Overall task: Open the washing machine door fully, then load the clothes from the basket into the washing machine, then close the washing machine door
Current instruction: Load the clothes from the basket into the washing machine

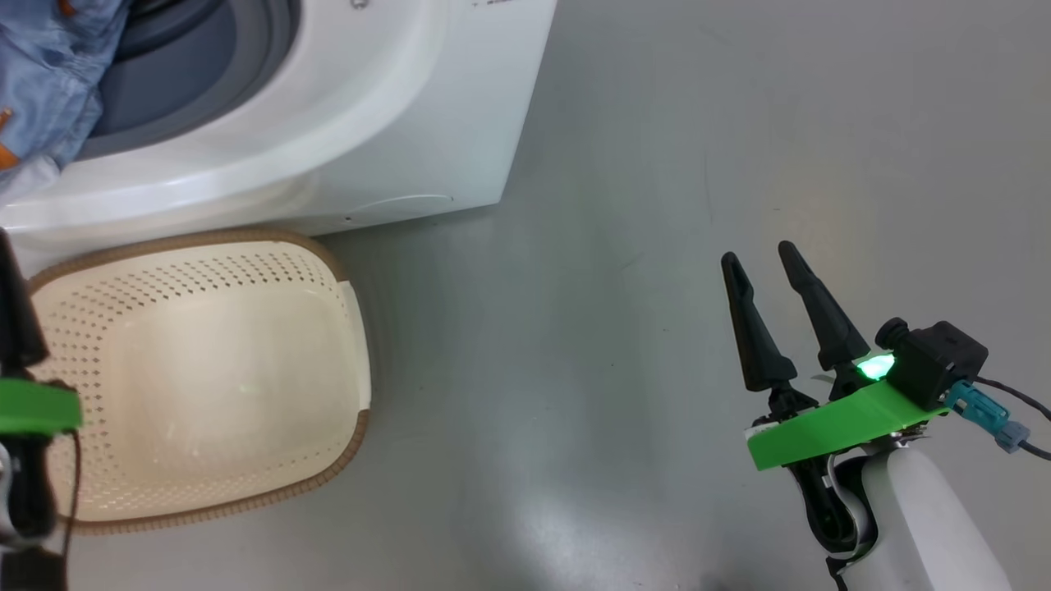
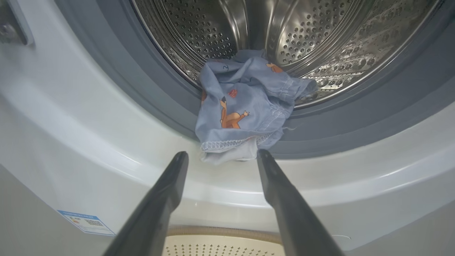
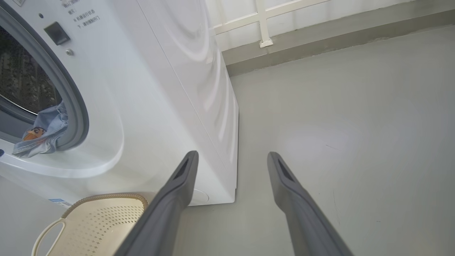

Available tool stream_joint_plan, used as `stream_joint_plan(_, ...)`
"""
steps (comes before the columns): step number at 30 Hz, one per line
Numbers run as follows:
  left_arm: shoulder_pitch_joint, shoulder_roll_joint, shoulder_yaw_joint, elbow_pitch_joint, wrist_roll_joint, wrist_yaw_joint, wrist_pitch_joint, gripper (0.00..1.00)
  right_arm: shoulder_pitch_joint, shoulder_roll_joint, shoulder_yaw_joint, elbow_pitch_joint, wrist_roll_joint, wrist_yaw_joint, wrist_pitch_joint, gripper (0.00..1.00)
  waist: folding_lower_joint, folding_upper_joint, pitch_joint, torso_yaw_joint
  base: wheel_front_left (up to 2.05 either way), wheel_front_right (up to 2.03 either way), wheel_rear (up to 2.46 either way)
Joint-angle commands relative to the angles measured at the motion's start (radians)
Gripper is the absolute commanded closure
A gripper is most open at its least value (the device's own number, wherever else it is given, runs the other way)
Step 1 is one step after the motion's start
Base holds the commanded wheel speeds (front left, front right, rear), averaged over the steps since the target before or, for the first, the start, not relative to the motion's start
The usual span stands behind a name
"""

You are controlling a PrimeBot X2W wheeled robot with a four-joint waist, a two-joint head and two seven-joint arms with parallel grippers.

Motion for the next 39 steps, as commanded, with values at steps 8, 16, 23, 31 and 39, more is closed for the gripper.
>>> stream_joint_plan(8, -0.114, 0.097, 0.004, 0.114, -0.014, -0.002, -0.005, 0.00, -0.008, 0.013, 0.020, -0.025, -0.004, 0.002, -0.007, 0.00, 0.0000, 0.0000, 0.023, -0.016, 0.00, 0.00, 0.00)
stream_joint_plan(16, -0.190, 0.137, -0.025, 0.212, -0.031, -0.002, -0.005, 0.00, -0.018, 0.019, 0.016, -0.030, -0.006, 0.002, -0.007, 0.00, 0.0000, 0.0000, 0.040, -0.026, 0.00, 0.00, 0.00)
stream_joint_plan(23, -0.208, 0.141, -0.046, 0.220, -0.040, -0.002, -0.005, 1.00, -0.019, 0.023, 0.011, -0.030, -0.008, 0.002, -0.007, 0.00, 0.0000, 0.0000, 0.043, -0.026, 0.00, 0.00, 0.00)
stream_joint_plan(31, -0.199, 0.117, -0.057, 0.128, -0.036, -0.002, -0.005, 1.00, -0.023, 0.027, 0.011, -0.033, -0.008, 0.002, -0.007, 0.00, 0.0000, 0.0000, 0.046, -0.024, 0.00, 0.00, 0.00)
stream_joint_plan(39, -0.241, 0.114, -0.123, 0.062, -0.020, -0.002, -0.005, 1.00, -0.028, 0.034, 0.017, -0.032, -0.005, 0.002, -0.007, 0.00, 0.0000, 0.0000, 0.055, -0.027, 0.00, 0.00, 0.00)
